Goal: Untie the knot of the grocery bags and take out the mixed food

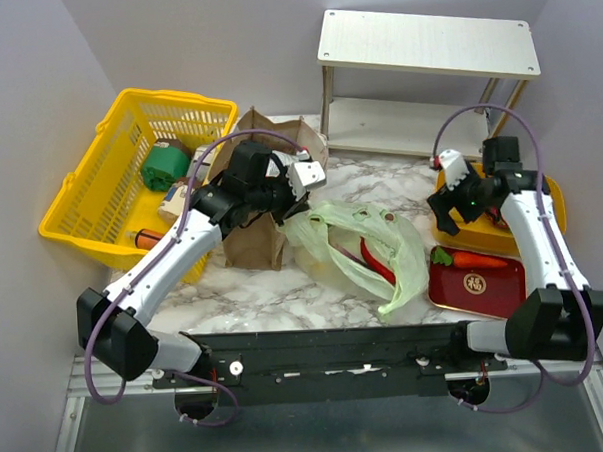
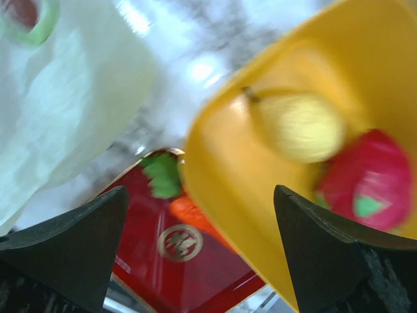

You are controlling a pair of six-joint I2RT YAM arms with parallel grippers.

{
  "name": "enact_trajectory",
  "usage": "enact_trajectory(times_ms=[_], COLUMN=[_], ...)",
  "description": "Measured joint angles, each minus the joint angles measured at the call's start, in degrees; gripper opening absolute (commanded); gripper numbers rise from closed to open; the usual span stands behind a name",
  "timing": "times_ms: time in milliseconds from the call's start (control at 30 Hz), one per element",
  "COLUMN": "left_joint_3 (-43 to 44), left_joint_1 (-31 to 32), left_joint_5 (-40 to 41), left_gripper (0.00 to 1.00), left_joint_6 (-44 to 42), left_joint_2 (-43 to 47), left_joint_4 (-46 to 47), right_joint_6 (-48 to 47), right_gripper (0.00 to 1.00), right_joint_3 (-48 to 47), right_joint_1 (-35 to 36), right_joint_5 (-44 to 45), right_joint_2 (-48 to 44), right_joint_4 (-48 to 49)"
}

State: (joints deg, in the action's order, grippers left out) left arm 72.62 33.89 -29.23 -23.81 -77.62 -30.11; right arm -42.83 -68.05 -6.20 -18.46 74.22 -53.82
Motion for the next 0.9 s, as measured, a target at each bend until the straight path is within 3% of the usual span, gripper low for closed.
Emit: enact_trajectory(times_ms=[100,233,400,533,567,600,767,900], left_joint_3=[3.45,11.28,16.76,18.01,18.03,17.97,17.90,21.94], left_joint_1=[0.00,0.00,0.00,0.00,0.00,0.00,0.83,5.90], left_joint_5=[0.15,1.36,2.91,2.78,2.69,2.54,0.48,0.22], left_gripper=[0.00,0.01,0.34,0.77,0.78,0.85,0.88,0.89], left_joint_6=[-1.49,-3.63,-3.78,-1.57,-1.03,-0.68,-0.92,-6.19], left_joint_2=[-2.19,-7.41,-10.67,-10.62,-10.54,-10.29,-8.81,-9.46], left_joint_4=[-1.46,-6.27,-9.55,-10.05,-9.97,-9.88,-9.94,-12.90], right_joint_6=[-2.51,-2.14,0.50,1.01,1.16,1.27,1.29,2.49], right_gripper=[1.00,1.00,1.00,1.00,1.00,1.00,1.00,1.00], right_joint_3=[-1.22,-11.47,-22.27,-24.04,-24.04,-24.02,-17.66,-13.92], right_joint_1=[4.59,7.76,8.46,9.68,10.21,10.51,11.39,11.43], right_joint_5=[-0.33,-4.42,-13.73,-20.13,-20.85,-21.38,-20.94,-17.46], right_joint_2=[4.52,10.45,10.99,9.46,9.22,9.07,4.04,-2.56], right_joint_4=[-3.54,-6.47,-4.68,-5.14,-5.70,-6.40,-7.89,-7.58])
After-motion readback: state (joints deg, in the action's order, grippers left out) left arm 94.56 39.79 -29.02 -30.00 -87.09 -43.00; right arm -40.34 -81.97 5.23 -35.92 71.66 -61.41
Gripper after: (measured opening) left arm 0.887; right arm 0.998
